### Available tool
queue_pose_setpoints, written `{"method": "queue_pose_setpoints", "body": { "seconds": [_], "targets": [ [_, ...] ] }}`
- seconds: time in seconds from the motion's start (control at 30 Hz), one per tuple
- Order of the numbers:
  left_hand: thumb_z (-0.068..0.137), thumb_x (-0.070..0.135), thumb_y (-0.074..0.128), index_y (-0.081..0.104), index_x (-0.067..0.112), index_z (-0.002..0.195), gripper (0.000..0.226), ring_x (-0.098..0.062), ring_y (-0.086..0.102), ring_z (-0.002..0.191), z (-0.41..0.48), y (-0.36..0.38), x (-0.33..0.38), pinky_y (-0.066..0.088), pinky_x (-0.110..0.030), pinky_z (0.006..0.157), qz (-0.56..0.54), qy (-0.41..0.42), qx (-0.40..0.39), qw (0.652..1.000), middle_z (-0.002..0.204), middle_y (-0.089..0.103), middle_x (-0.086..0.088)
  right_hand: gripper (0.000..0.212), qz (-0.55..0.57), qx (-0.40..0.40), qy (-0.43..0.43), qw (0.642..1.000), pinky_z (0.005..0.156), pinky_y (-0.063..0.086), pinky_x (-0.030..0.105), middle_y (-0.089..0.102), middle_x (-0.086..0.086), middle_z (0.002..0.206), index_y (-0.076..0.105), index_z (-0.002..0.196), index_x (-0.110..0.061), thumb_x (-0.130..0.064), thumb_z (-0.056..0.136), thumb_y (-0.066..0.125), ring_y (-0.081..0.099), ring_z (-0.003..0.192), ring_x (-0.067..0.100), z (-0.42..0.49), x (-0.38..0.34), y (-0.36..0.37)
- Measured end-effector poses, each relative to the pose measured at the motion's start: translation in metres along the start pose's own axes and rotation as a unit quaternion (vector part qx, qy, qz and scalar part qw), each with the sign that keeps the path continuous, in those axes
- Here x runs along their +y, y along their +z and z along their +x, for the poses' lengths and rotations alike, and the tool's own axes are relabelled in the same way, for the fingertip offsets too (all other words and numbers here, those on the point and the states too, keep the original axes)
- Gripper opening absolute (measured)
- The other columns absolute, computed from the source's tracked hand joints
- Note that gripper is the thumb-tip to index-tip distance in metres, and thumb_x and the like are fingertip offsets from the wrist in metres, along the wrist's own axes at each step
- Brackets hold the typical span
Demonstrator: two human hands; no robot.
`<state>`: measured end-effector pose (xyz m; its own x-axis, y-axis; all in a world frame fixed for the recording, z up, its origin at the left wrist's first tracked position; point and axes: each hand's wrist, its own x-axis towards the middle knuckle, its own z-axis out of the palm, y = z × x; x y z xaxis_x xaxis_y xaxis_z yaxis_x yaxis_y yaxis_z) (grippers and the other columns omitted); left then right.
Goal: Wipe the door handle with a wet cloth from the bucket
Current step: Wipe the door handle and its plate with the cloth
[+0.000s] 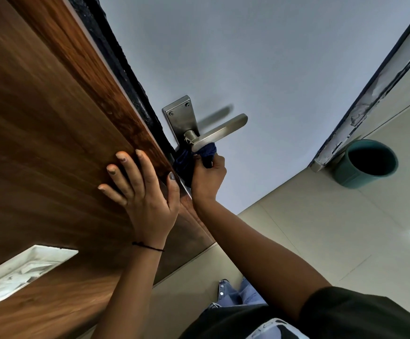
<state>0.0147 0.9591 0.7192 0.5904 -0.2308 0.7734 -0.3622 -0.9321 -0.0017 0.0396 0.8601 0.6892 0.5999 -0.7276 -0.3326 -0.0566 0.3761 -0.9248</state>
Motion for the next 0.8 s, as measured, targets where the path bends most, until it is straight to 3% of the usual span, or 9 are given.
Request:
{"method": "queue_pose_setpoints", "body": {
  "seconds": [0.1, 0.13, 0.2, 0.3, 0.4, 0.5, 0.6, 0.7, 0.8],
  "targets": [
    [0.093, 0.037, 0.043, -0.014, 0.018, 0.149, 0.082, -0.015, -0.032, 0.140, 0.000, 0.002, 0.001, -0.024, -0.039, 0.113, 0.009, -0.007, -0.001, 1.000, 0.157, -0.022, -0.012, 0.011, -0.012, 0.004, 0.001, 1.000, 0.074, 0.046, 0.009, 0.059, 0.008, 0.109, 0.063, 0.101, -0.012, -0.013, 0.090, 0.059, 0.054, 0.086, 0.011, 0.005, 0.003, -0.002],
    [0.093, 0.037, 0.044, -0.014, 0.018, 0.149, 0.083, -0.015, -0.032, 0.140, 0.000, 0.002, 0.001, -0.023, -0.039, 0.113, 0.011, -0.010, -0.003, 1.000, 0.154, -0.010, -0.020, 0.010, -0.017, 0.006, 0.007, 1.000, 0.081, 0.049, 0.017, 0.061, 0.009, 0.112, 0.064, 0.099, -0.015, -0.015, 0.089, 0.060, 0.056, 0.089, 0.014, 0.008, 0.004, -0.004],
    [0.093, 0.037, 0.045, -0.013, 0.017, 0.149, 0.083, -0.015, -0.032, 0.141, -0.001, 0.002, 0.001, -0.023, -0.039, 0.113, 0.017, -0.013, 0.000, 1.000, 0.151, 0.002, -0.020, 0.017, -0.021, 0.015, 0.038, 0.999, 0.095, 0.052, 0.034, 0.064, 0.008, 0.115, 0.066, 0.102, -0.017, -0.021, 0.085, 0.064, 0.062, 0.098, 0.019, 0.015, 0.003, -0.010],
    [0.093, 0.042, 0.041, -0.013, 0.016, 0.149, 0.082, -0.016, -0.032, 0.141, -0.002, 0.004, 0.002, -0.023, -0.040, 0.113, 0.037, -0.009, 0.005, 0.999, 0.157, -0.024, -0.010, 0.045, -0.024, 0.052, 0.040, 0.998, 0.097, 0.052, 0.044, 0.067, 0.007, 0.116, 0.066, 0.117, -0.015, -0.031, 0.075, 0.068, 0.064, 0.104, 0.024, 0.032, 0.000, -0.029],
    [0.091, 0.047, 0.042, -0.012, 0.016, 0.150, 0.086, -0.018, -0.031, 0.142, -0.003, 0.007, 0.002, -0.022, -0.042, 0.113, 0.051, -0.006, 0.014, 0.999, 0.154, -0.032, 0.001, 0.051, -0.031, 0.068, -0.021, 0.997, 0.097, 0.053, 0.038, 0.065, 0.003, 0.118, 0.059, 0.127, -0.020, -0.025, 0.077, 0.067, 0.063, 0.103, 0.017, 0.037, -0.026, -0.055],
    [0.088, 0.048, 0.047, -0.011, 0.015, 0.150, 0.090, -0.018, -0.029, 0.142, -0.002, 0.011, 0.003, -0.020, -0.042, 0.114, 0.065, -0.016, 0.032, 0.997, 0.155, -0.031, 0.001, 0.056, -0.014, 0.096, -0.077, 0.992, 0.078, 0.050, 0.019, 0.059, -0.003, 0.110, 0.048, 0.134, -0.027, -0.020, 0.082, 0.066, 0.058, 0.082, -0.004, 0.040, -0.046, -0.079],
    [0.087, 0.047, 0.048, -0.010, 0.014, 0.150, 0.092, -0.019, -0.028, 0.143, -0.003, 0.013, 0.004, -0.020, -0.043, 0.114, 0.072, -0.017, 0.040, 0.996, 0.156, -0.029, 0.000, 0.049, -0.025, 0.107, -0.131, 0.985, 0.065, 0.046, 0.014, 0.056, -0.004, 0.107, 0.044, 0.126, -0.026, -0.021, 0.082, 0.066, 0.058, 0.074, -0.007, 0.032, -0.061, -0.083],
    [0.086, 0.047, 0.048, -0.008, 0.013, 0.151, 0.092, -0.019, -0.027, 0.143, -0.003, 0.014, 0.003, -0.019, -0.044, 0.115, 0.077, -0.013, 0.044, 0.996, 0.156, -0.028, -0.001, 0.041, -0.093, 0.067, -0.186, 0.976, 0.079, 0.049, 0.019, 0.055, -0.008, 0.113, 0.051, 0.119, -0.029, -0.019, 0.082, 0.065, 0.060, 0.093, 0.008, 0.017, -0.064, -0.070],
    [0.087, 0.046, 0.048, -0.008, 0.013, 0.151, 0.091, -0.020, -0.026, 0.144, -0.003, 0.016, 0.004, -0.018, -0.044, 0.115, 0.078, -0.014, 0.046, 0.996, 0.156, -0.027, -0.001, 0.040, -0.132, -0.030, -0.229, 0.964, 0.084, 0.048, 0.014, 0.052, -0.008, 0.112, 0.061, 0.117, -0.026, -0.014, 0.080, 0.067, 0.057, 0.096, 0.007, -0.006, -0.053, -0.058]
  ]
}}
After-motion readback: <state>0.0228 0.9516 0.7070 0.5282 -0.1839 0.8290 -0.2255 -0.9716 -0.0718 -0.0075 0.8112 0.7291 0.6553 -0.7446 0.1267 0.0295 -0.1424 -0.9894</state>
